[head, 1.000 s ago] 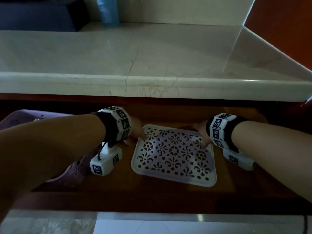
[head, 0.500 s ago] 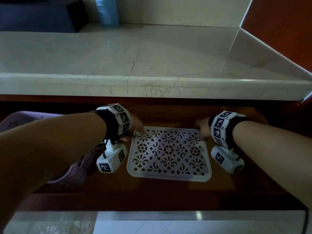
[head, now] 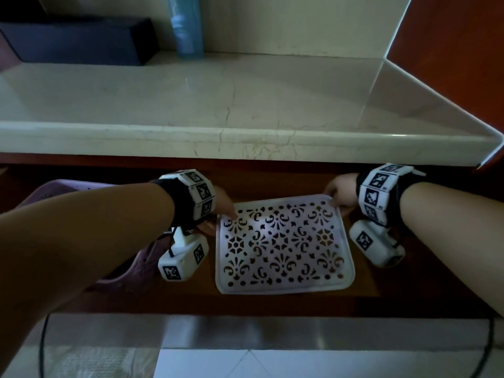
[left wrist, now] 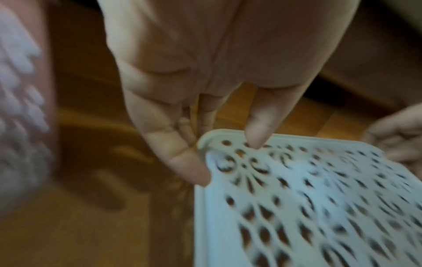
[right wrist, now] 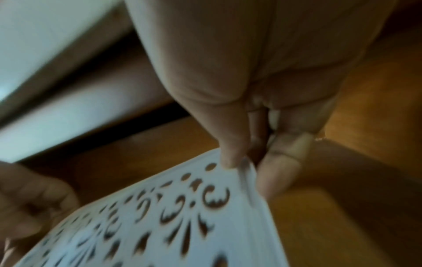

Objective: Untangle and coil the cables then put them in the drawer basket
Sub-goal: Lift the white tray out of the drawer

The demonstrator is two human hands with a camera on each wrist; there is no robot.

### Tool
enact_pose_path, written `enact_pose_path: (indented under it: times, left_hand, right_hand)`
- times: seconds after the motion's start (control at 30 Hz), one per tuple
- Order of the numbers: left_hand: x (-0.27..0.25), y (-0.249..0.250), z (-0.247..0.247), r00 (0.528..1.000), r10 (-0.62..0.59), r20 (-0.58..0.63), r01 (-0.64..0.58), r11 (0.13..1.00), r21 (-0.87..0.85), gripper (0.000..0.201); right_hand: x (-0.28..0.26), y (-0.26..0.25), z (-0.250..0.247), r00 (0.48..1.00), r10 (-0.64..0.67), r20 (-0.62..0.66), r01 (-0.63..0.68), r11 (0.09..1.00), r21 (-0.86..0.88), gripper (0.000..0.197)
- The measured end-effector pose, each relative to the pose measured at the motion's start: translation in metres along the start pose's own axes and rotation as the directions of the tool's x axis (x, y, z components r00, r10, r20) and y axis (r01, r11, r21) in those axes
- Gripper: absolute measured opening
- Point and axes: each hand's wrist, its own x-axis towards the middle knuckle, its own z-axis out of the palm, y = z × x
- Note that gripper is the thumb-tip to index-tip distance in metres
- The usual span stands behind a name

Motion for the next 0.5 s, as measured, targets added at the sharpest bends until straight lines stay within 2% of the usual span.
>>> enact_pose_path:
  times: [0.2, 0.4, 0.5]
  left_hand:
    - [-0.039, -0.006, -0.032, 0.997, 0.070, -0.036, -0.069, 0.997, 0.020, 0.019]
    - [-0.091, -0.009, -0.051, 0.981, 0.167, -0.100, -0.175, 0.982, -0.068, 0.052]
    - [-0.115, -0.021, -0.061, 0.965, 0.213, -0.153, -0.226, 0.971, -0.073, 0.063]
  right_hand:
    - [-0.047, 0.005, -0.018, 0.997, -0.046, -0.067, 0.066, 0.945, 0.320, 0.027]
    - [-0.111, -0.010, -0.039, 0.982, -0.117, -0.149, 0.161, 0.930, 0.330, 0.017]
    - [-0.148, -0.022, -0.046, 0.970, -0.112, -0.216, 0.196, 0.888, 0.417, 0.016]
